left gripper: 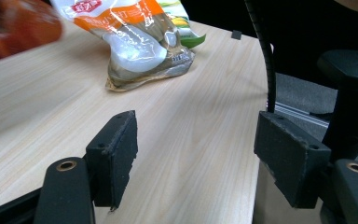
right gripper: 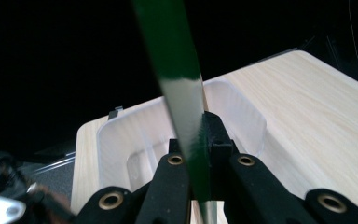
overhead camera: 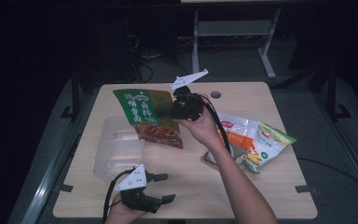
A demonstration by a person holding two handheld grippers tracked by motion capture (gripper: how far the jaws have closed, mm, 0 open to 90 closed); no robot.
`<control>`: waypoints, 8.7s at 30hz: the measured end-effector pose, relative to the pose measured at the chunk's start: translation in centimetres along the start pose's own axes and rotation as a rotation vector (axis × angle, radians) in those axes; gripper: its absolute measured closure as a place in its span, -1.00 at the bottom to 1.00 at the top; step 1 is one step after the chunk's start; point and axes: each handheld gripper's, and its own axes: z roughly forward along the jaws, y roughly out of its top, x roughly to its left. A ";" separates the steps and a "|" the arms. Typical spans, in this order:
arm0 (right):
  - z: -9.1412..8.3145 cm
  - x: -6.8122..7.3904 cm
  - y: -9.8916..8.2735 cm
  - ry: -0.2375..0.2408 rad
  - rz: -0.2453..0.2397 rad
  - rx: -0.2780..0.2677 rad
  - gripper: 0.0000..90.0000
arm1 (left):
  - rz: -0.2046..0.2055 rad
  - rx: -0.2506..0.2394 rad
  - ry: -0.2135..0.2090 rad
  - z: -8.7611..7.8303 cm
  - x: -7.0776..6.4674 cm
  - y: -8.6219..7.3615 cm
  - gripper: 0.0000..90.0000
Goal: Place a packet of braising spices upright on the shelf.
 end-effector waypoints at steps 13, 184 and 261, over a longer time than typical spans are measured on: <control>4.3 -0.8 3.2 0.012 -0.019 0.003 0.99 | 0.015 0.018 0.004 0.0 0.2 0.0 -0.35; -13.7 -1.3 -21.7 -0.199 0.369 0.052 0.08 | 0.014 0.069 -0.004 0.9 0.3 -0.5 -0.49; -13.5 -7.9 -21.4 -0.335 0.471 0.065 0.99 | -0.001 0.084 0.001 1.7 0.4 -0.6 -0.48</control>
